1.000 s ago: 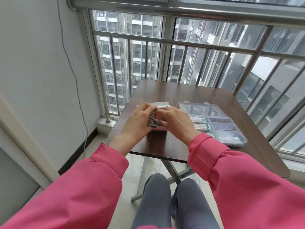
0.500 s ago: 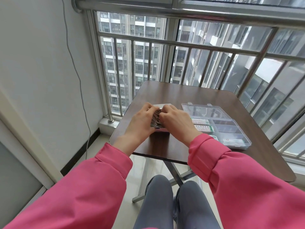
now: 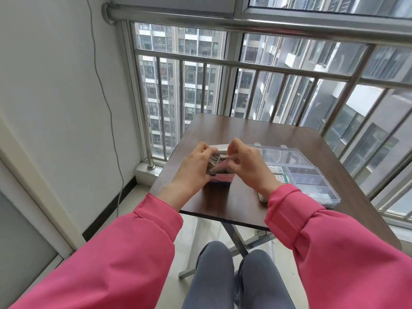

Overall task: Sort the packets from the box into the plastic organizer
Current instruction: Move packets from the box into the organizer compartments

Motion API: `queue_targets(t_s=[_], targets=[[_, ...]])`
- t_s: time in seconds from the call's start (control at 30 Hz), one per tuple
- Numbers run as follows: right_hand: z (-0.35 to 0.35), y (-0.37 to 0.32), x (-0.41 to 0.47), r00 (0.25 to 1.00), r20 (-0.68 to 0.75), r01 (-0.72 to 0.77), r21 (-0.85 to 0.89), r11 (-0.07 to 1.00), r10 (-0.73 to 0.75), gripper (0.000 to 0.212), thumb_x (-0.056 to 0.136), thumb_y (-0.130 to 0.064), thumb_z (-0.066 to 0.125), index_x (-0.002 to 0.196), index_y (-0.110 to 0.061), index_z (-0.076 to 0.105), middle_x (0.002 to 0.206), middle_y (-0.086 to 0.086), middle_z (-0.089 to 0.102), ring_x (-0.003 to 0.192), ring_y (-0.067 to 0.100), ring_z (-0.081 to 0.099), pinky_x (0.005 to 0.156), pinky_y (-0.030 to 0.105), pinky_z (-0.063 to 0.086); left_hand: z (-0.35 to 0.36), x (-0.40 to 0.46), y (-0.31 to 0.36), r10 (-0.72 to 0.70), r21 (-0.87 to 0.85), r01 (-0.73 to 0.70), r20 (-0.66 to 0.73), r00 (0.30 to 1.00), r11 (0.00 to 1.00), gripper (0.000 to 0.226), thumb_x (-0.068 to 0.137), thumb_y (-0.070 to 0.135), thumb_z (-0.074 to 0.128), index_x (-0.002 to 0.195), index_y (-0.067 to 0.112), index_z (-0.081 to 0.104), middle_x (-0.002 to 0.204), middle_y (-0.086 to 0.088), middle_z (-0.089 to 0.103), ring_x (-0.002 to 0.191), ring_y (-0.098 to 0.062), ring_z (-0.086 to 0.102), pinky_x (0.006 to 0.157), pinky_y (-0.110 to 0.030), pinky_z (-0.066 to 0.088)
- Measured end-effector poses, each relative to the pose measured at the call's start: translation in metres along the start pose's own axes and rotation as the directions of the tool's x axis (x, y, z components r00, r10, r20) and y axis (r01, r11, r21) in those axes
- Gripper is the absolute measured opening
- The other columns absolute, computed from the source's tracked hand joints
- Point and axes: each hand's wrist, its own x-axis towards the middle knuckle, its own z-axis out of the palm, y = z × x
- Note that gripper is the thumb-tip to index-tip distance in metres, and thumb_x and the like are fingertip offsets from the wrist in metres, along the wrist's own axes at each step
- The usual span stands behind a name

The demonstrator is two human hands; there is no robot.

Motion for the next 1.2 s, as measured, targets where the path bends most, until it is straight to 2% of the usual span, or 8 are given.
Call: queue_targets(t_s=[0.13, 0.33, 0.57, 0.7, 0.8, 0.93, 1.03, 1.2], targets=[[0.0, -0.004, 0.002, 0.997, 0.074, 0.021, 0.018, 1.0, -0.022, 0.024, 0.079, 0.002, 0.061, 0.101, -0.006, 0.06, 0.088, 0.006, 0.062, 0.078, 0.023, 0.062, 0.071, 0.031, 0.049, 0.0, 0.001, -0.002, 0.004, -0.006, -0.004, -0.002, 1.0, 1.0, 0.063, 0.074, 0.002, 0.069, 0.133, 0.016, 0.049, 0.122, -0.001, 0.046, 0.105, -0.022, 0.055, 0.086, -0.028, 0.043], [-0.004, -0.002, 0.008, 1.0, -0.02, -0.018, -0.044, 0.999, 0.017, 0.013, 0.087, -0.009, 0.062, 0.097, -0.003, 0.068, 0.091, 0.015, 0.062, 0.084, 0.028, 0.058, 0.064, 0.016, 0.031, -0.001, 0.008, -0.002, -0.013, -0.009, 0.014, 0.039, 0.999, 1.0, 0.069, 0.076, 0.004, 0.067, 0.139, 0.015, 0.042, 0.134, -0.002, 0.041, 0.116, -0.022, 0.05, 0.094, -0.026, 0.037], [-0.026, 0.013, 0.011, 0.935, -0.139, -0.275, 0.298, 0.914, 0.327, 0.01, 0.078, -0.004, 0.068, 0.085, -0.01, 0.071, 0.074, 0.002, 0.064, 0.08, 0.02, 0.063, 0.079, 0.043, 0.055, 0.006, 0.031, -0.003, -0.125, 0.126, 0.102, 0.189, 0.974, 0.987, 0.08, 0.081, 0.02, 0.063, 0.149, 0.011, 0.021, 0.155, -0.004, 0.019, 0.142, -0.021, 0.019, 0.116, -0.036, 0.016], [-0.04, 0.02, 0.008, 0.893, -0.059, -0.327, 0.599, 0.731, 0.447, 0.013, 0.081, 0.007, 0.064, 0.094, 0.006, 0.065, 0.074, 0.008, 0.064, 0.069, 0.016, 0.064, 0.07, 0.026, 0.058, 0.009, 0.034, 0.017, -0.025, -0.054, 0.026, 0.021, 0.999, 0.998, 0.071, 0.084, 0.014, 0.058, 0.147, 0.009, 0.024, 0.155, -0.005, 0.022, 0.145, -0.018, 0.013, 0.116, -0.031, 0.007], [-0.053, 0.022, -0.004, 0.894, 0.052, -0.325, 0.759, 0.564, 0.445, 0.01, 0.082, 0.01, 0.062, 0.089, 0.003, 0.064, 0.076, 0.01, 0.064, 0.062, 0.01, 0.066, 0.068, 0.02, 0.057, 0.008, 0.034, 0.041, 0.013, -0.332, -0.052, -0.117, 0.993, 0.942, 0.051, 0.09, 0.007, 0.052, 0.139, 0.004, 0.04, 0.142, -0.011, 0.044, 0.132, -0.021, 0.04, 0.105, -0.02, 0.025], [-0.065, 0.031, -0.02, 0.894, 0.126, -0.338, 0.821, 0.461, 0.43, 0.013, 0.08, 0.008, 0.063, 0.085, -0.003, 0.063, 0.076, 0.012, 0.067, 0.063, 0.014, 0.068, 0.068, 0.022, 0.057, 0.015, 0.038, 0.06, 0.045, -0.495, -0.001, 0.076, 0.996, 0.869, 0.034, 0.099, 0.016, 0.044, 0.131, 0.005, 0.049, 0.112, -0.011, 0.065, 0.092, -0.019, 0.065, 0.077, -0.019, 0.046], [-0.072, 0.038, -0.026, 0.878, 0.102, -0.346, 0.811, 0.471, 0.469, 0.014, 0.077, 0.009, 0.067, 0.082, -0.004, 0.064, 0.069, 0.007, 0.068, 0.06, 0.015, 0.068, 0.061, 0.021, 0.056, 0.026, 0.041, 0.065, 0.124, -0.627, 0.021, 0.186, 0.975, 0.779, 0.024, 0.1, 0.008, 0.036, 0.107, 0.01, 0.059, 0.077, -0.005, 0.066, 0.057, -0.009, 0.065, 0.057, -0.017, 0.048], [-0.082, 0.06, -0.035, 0.829, 0.045, -0.381, 0.775, 0.505, 0.557, 0.013, 0.077, 0.01, 0.067, 0.078, -0.002, 0.061, 0.071, 0.014, 0.065, 0.052, 0.016, 0.067, 0.052, 0.019, 0.053, 0.048, 0.045, 0.08, 0.071, -0.62, 0.034, 0.144, 0.987, 0.784, 0.024, 0.099, 0.005, 0.038, 0.087, 0.017, 0.055, 0.07, -0.004, 0.063, 0.046, 0.0, 0.055, 0.056, -0.019, 0.045]])
